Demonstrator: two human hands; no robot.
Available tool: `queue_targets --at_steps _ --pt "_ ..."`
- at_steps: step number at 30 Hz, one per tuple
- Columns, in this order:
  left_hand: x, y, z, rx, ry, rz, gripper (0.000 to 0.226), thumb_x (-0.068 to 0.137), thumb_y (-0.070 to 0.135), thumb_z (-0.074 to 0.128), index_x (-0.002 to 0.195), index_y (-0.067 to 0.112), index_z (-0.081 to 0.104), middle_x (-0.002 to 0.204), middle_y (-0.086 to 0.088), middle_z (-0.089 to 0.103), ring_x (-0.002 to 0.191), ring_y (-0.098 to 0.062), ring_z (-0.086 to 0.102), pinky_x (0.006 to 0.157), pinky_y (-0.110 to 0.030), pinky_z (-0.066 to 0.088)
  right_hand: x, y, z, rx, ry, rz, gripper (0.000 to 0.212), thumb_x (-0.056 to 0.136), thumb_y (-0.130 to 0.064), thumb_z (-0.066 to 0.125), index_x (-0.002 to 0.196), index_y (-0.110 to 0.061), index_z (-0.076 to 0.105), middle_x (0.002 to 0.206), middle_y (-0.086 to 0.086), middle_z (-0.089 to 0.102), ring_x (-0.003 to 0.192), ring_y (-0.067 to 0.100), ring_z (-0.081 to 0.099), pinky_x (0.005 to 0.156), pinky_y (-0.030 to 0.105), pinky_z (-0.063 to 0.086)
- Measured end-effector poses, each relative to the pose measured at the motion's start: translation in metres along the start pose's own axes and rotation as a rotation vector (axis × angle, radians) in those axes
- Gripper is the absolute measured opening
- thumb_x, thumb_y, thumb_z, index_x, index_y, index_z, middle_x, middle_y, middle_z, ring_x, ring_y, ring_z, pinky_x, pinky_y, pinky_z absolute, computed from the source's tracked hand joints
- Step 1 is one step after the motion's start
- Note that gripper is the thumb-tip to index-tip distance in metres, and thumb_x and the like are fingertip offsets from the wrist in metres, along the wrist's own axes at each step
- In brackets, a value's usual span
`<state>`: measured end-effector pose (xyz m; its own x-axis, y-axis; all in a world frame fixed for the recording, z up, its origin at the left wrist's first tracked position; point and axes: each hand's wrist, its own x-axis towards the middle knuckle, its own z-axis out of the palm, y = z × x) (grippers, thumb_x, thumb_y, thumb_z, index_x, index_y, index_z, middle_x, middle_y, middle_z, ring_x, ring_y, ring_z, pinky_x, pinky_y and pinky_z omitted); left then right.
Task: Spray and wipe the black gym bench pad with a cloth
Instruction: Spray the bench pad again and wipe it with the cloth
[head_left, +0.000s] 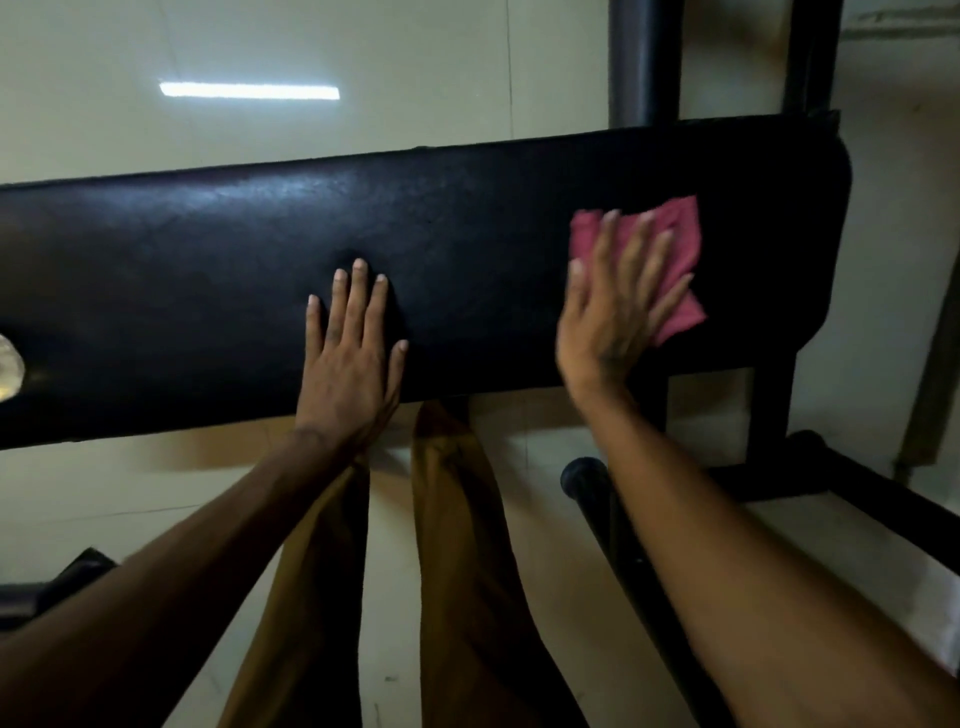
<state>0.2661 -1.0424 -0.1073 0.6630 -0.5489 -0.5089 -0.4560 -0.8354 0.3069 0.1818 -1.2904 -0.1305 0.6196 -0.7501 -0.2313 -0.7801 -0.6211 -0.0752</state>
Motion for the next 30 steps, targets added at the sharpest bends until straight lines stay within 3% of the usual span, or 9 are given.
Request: queue_targets --at_steps 4,8,12,15,18,21,25,27,30 --pt "0.002 -0.002 -0.007 0.004 -0.030 0.004 0.070 0.104 0.050 0.018 0.162 0.014 0.005 0.169 -0.008 -0.007 0.156 -0.020 -0.011 0.127 -0.045 -0.004 -0.087 -0.026 0.023 0.005 -0.166 -0.271 0.059 0.106 -0.050 0.023 0.160 -0.029 0.019 0.169 0.005 0.012 0.156 0.028 0.005 0.122 0.061 0.001" --pt "0.003 -0.008 -0.008 0.055 -0.077 0.038 0.079 0.100 0.061 0.015 0.162 0.015 -0.001 0.169 -0.008 -0.011 0.156 -0.021 -0.013 0.127 -0.046 -0.003 -0.089 0.021 0.025 0.009 -0.168 -0.337 0.059 0.103 -0.049 0.034 0.159 -0.032 0.022 0.168 0.003 0.015 0.155 0.027 0.006 0.123 0.059 0.007" --pt "0.002 -0.004 -0.002 0.091 -0.074 0.046 0.086 0.099 0.066 0.017 0.161 0.010 -0.004 0.168 -0.013 -0.012 0.156 -0.027 -0.013 0.126 -0.053 -0.001 -0.043 0.090 0.000 0.062 -0.072 0.064 0.058 0.106 -0.054 0.029 0.159 -0.037 0.012 0.169 0.003 0.006 0.155 0.028 0.003 0.122 0.052 -0.002" --pt "0.003 0.005 0.002 0.113 -0.074 0.010 0.090 0.098 0.067 0.016 0.160 0.006 -0.006 0.167 -0.017 -0.014 0.155 -0.031 -0.015 0.125 -0.057 -0.003 0.005 0.146 -0.019 0.151 -0.021 0.359 0.061 0.104 -0.054 0.025 0.160 -0.030 0.018 0.169 0.008 0.009 0.155 0.032 0.006 0.124 0.054 0.004" --pt "0.004 0.011 0.005 0.109 -0.058 -0.013 0.091 0.098 0.066 0.016 0.159 0.003 -0.004 0.167 -0.020 -0.013 0.155 -0.035 -0.014 0.124 -0.060 -0.003 0.040 0.170 -0.025 0.302 0.040 0.520 0.064 0.101 -0.048 0.022 0.158 -0.021 0.029 0.167 0.015 0.015 0.153 0.036 0.015 0.123 0.041 0.014" --pt "0.005 0.013 0.006 0.120 -0.058 -0.019 0.088 0.100 0.064 0.016 0.159 0.001 -0.004 0.167 -0.022 -0.012 0.155 -0.037 -0.013 0.123 -0.062 -0.001 0.040 0.142 -0.015 0.356 0.157 0.655 0.055 0.104 -0.037 0.025 0.155 -0.020 0.037 0.167 0.016 0.015 0.154 0.035 0.014 0.121 0.033 0.007" --pt "0.004 0.007 0.005 0.095 -0.050 0.005 0.078 0.105 0.055 0.019 0.160 0.005 -0.004 0.167 -0.019 -0.014 0.155 -0.034 -0.014 0.125 -0.058 -0.003 -0.005 0.048 0.007 0.313 0.262 0.643 0.052 0.103 -0.034 0.030 0.153 -0.027 0.040 0.166 0.011 0.022 0.154 0.034 0.013 0.124 0.045 0.005" --pt "0.002 -0.005 0.001 -0.023 0.006 0.052 0.070 0.107 0.049 0.019 0.161 0.009 0.002 0.169 -0.014 -0.008 0.156 -0.028 -0.010 0.126 -0.052 -0.004 -0.044 -0.015 0.020 0.369 0.220 0.530 0.050 0.104 -0.031 0.035 0.153 -0.026 0.040 0.166 0.011 0.022 0.154 0.035 0.012 0.124 0.050 0.005" --pt "-0.002 -0.029 -0.004 -0.163 0.115 0.068 0.061 0.108 0.041 0.023 0.161 0.013 0.013 0.170 -0.008 0.005 0.157 -0.021 0.000 0.128 -0.047 0.001 -0.124 -0.105 0.035 0.402 0.021 0.183 0.049 0.107 -0.032 0.036 0.156 -0.030 0.034 0.168 0.008 0.015 0.156 0.032 0.002 0.125 0.053 0.001"
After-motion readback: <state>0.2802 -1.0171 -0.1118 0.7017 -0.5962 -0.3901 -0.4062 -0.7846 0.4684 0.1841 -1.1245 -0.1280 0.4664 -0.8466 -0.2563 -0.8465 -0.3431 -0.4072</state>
